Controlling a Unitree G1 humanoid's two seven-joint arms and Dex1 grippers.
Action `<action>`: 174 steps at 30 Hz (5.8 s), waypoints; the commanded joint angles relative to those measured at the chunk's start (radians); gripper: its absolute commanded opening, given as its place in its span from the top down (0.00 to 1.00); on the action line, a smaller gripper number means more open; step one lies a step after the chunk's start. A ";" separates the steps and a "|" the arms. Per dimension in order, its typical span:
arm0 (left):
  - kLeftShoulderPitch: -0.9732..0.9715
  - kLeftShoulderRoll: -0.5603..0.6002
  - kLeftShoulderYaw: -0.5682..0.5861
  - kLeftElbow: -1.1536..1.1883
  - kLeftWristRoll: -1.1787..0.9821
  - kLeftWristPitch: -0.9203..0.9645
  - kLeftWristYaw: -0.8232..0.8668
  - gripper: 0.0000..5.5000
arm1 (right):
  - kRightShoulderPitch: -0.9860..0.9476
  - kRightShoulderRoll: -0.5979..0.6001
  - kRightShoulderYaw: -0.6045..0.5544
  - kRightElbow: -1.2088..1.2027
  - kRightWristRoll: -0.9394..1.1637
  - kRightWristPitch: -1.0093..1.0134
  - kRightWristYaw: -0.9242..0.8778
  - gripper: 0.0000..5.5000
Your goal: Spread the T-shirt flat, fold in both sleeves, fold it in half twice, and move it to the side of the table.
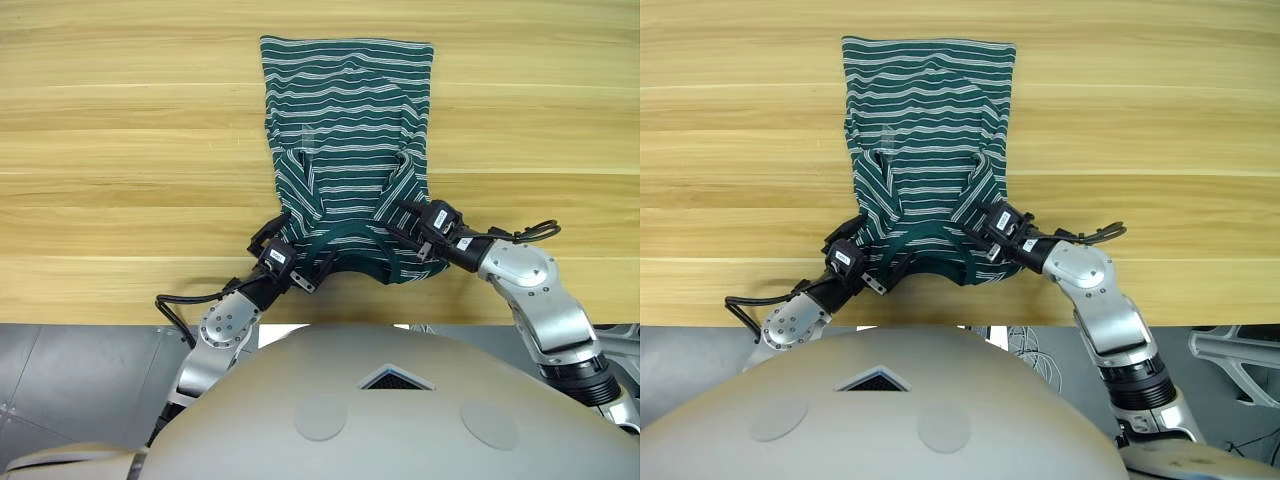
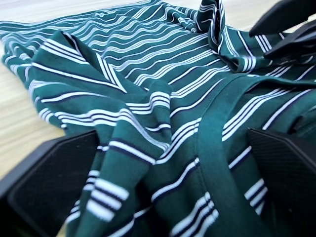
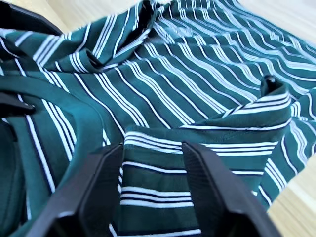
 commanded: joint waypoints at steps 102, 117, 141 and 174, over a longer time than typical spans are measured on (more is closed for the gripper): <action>-0.710 0.430 -0.393 0.799 0.322 -0.712 -0.520 1.00 | -0.375 -0.139 0.110 0.713 -0.017 -0.917 0.519 0.99; -0.431 0.677 -0.179 0.414 -0.131 -0.600 -0.625 1.00 | -0.311 -0.243 0.040 0.645 0.133 -0.863 0.641 0.99; -0.637 0.587 0.032 0.211 -0.476 -0.140 -0.854 1.00 | -0.560 -0.388 0.099 0.662 0.554 -0.496 0.972 0.99; -1.342 0.025 0.292 1.518 -0.238 -0.146 -0.777 1.00 | -1.160 0.020 -0.002 1.751 0.221 -0.371 0.863 0.89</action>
